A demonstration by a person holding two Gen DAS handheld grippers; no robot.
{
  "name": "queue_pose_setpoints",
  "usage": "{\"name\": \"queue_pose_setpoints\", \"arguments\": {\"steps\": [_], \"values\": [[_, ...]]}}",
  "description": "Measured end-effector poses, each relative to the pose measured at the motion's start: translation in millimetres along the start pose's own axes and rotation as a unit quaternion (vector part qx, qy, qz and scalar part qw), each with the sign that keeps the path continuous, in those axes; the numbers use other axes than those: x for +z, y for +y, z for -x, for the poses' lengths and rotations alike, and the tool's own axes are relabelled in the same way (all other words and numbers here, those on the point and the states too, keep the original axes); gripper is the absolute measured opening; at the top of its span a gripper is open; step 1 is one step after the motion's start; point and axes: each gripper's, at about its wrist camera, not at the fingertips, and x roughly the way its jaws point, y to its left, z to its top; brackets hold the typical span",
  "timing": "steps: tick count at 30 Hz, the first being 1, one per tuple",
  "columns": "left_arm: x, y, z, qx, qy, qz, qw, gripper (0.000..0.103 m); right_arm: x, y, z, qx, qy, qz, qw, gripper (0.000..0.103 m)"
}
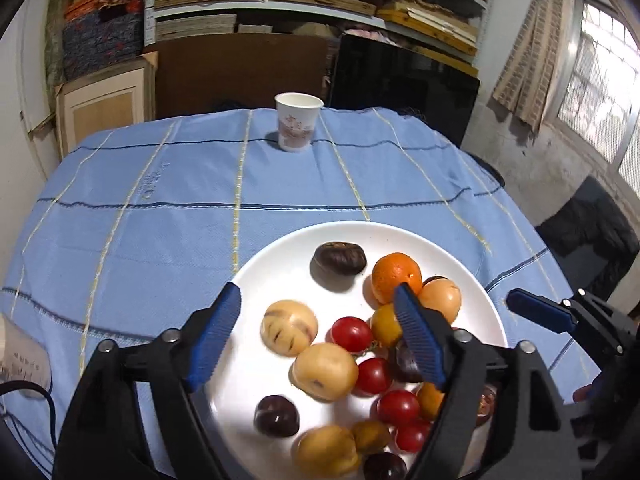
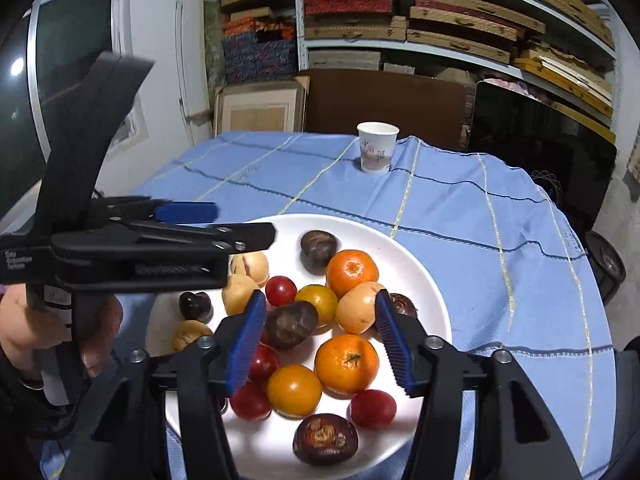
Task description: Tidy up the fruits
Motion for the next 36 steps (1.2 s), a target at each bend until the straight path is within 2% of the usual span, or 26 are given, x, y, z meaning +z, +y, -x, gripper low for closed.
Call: {"name": "queue_pose_setpoints", "arguments": {"steps": [1,4,5,7,10,13,17,23,26,32,36], "values": [[-4,1,6,0.001,-0.001,0.003,1.0000,0.078,-3,-2,6,-0.004,-0.004,-0.004,1.000,0.059],[-22,-1,28,0.015,-0.001,-0.002,0.9999,0.093,-16,-7,24,-0.008,-0.003,-0.027,1.000,0.061],[-29,-3,37,0.019,-0.004,-0.008,0.9998,0.094,-23,-8,32,-0.004,0.000,-0.037,0.999,0.063],[-47,-9,55,0.028,-0.013,-0.026,0.9992,0.098,-42,-7,49,-0.004,0.002,-0.051,0.999,0.075],[-75,-20,83,0.041,-0.014,-0.045,0.9980,0.098,-69,-1,75,-0.017,-0.004,-0.064,0.998,0.089],[-96,-26,115,0.052,-0.029,-0.045,0.9972,0.098,-92,7,98,-0.020,-0.003,-0.081,0.996,0.093],[-124,-32,167,0.080,-0.052,-0.046,0.9944,0.098,-115,19,122,-0.030,0.006,-0.090,0.996,0.094],[-164,-29,222,0.082,-0.067,-0.015,0.9942,0.098,-125,40,162,-0.043,-0.006,-0.079,0.996,0.095],[-173,-31,235,0.092,-0.066,-0.005,0.9935,0.098,-119,48,182,-0.052,-0.018,-0.072,0.996,0.099],[-181,-38,255,0.083,-0.077,0.011,0.9935,0.098,-113,56,211,-0.057,-0.039,-0.063,0.996,0.099],[-184,-44,256,0.110,-0.073,0.008,0.9912,0.098,-114,57,216,-0.061,-0.040,-0.063,0.995,0.099]]}}
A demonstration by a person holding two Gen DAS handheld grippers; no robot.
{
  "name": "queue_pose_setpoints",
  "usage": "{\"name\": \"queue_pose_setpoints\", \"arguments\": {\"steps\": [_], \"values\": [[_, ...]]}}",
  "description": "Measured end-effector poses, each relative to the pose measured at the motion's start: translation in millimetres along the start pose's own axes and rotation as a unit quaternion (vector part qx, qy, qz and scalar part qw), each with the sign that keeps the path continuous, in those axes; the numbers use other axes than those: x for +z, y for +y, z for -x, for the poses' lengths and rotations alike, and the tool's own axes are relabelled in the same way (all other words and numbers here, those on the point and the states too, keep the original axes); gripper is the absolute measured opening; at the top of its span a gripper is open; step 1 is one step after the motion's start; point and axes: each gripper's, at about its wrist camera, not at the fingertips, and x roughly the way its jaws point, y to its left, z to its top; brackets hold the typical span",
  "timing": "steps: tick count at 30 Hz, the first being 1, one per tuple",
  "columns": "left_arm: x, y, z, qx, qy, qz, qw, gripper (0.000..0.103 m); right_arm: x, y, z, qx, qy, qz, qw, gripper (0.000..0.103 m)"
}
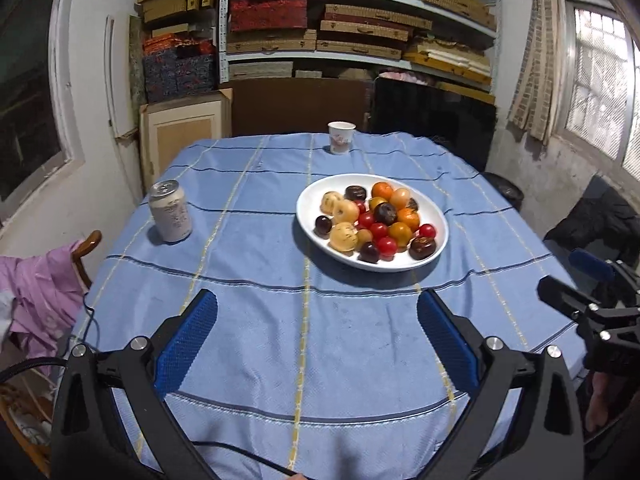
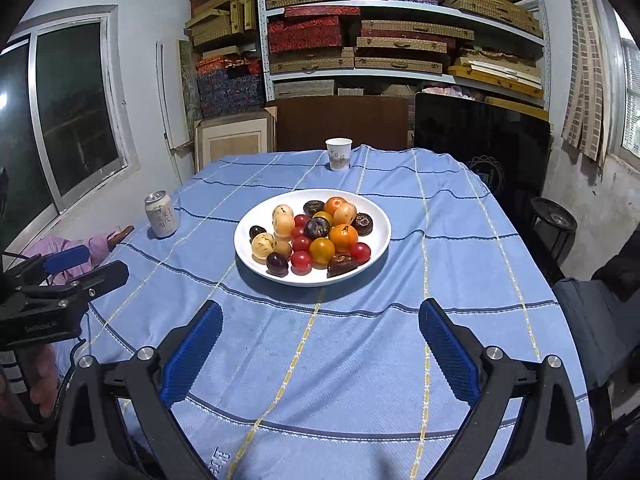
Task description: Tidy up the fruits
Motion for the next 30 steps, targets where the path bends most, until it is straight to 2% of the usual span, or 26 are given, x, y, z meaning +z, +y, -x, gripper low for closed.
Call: {"name": "queue_pose_setpoints", "arguments": {"steps": [16,26,30], "values": [[2.3,-6.0,-2.2,0.020,-0.006,-0.015,0.9997,0.098,-2.3,-4.6,-2.5,-0.006,0.006,-0.010,1.000,0.099],[1.2,-9.3,-2.7,0.010,-0.011,-0.021,0.9997,0.098,-3.7,-3.9,-5.3,-0.004,0.009,-0.012,1.000,0.099],[1.1,-7.7,-5.9,0.014,-0.001,-0.017,0.9998,0.098,-3.6,-3.5,-5.7,-0.004,0.010,-0.011,1.000,0.099]]}}
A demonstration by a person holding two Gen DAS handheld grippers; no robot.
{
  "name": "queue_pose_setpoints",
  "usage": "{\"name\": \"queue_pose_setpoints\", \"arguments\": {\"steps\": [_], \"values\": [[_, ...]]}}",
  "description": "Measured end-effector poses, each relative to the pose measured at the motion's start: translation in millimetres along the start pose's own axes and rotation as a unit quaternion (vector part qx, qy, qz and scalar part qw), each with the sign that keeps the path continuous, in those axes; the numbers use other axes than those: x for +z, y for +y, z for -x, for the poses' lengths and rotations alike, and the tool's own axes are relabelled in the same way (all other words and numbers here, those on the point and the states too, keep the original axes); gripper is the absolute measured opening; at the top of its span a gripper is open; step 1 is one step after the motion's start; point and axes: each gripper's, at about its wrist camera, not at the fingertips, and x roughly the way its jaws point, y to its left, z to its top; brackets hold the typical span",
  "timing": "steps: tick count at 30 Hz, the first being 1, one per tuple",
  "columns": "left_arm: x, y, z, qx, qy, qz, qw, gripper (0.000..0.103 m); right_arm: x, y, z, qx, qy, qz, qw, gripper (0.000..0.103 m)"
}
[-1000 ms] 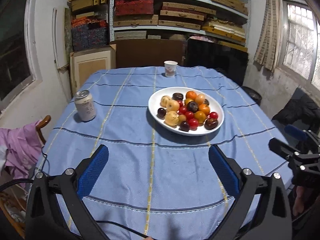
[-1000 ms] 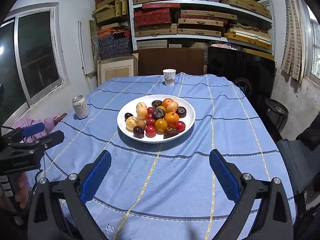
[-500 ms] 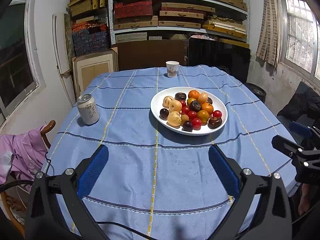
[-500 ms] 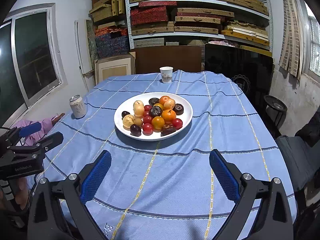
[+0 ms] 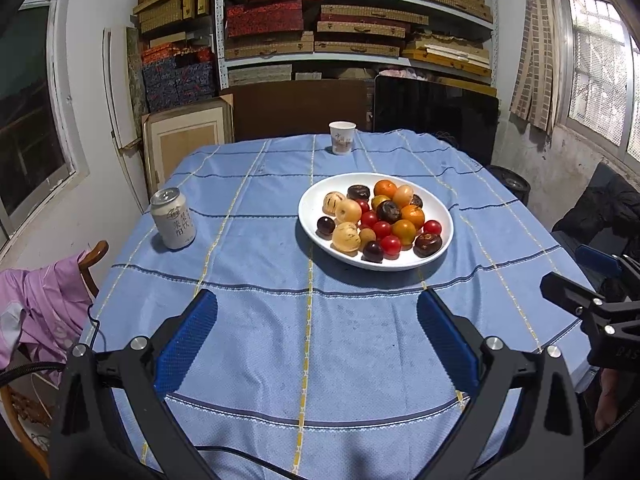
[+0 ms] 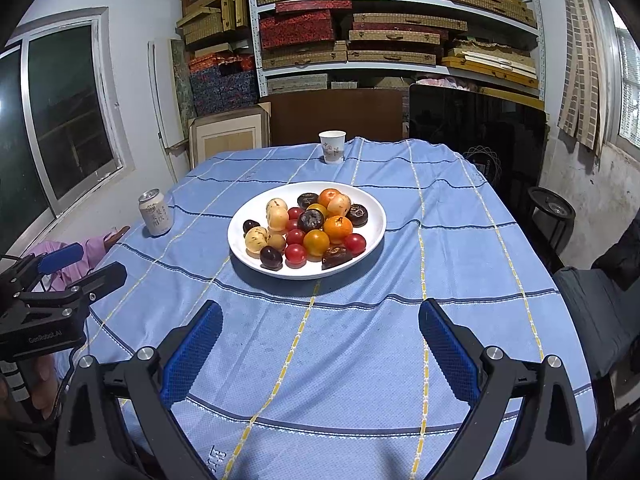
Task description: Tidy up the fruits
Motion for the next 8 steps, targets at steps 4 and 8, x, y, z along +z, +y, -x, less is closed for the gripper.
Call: {"name": "queue_pose_setpoints", "arguments": {"steps": [4,8], "values": [[-0.4,0.8,-0.3,-0.001,0.000,0.002,1.0000,0.098,-0.4,1.3,-0.8,0.000,-0.001,0.001,1.000,0.099],[-1.0,1.9,-1.8,0.002,0.002,0.003,1.0000,0.098,-0.8,1.6,-0.7,0.000,0.000,0.000,1.000,0.099]]}}
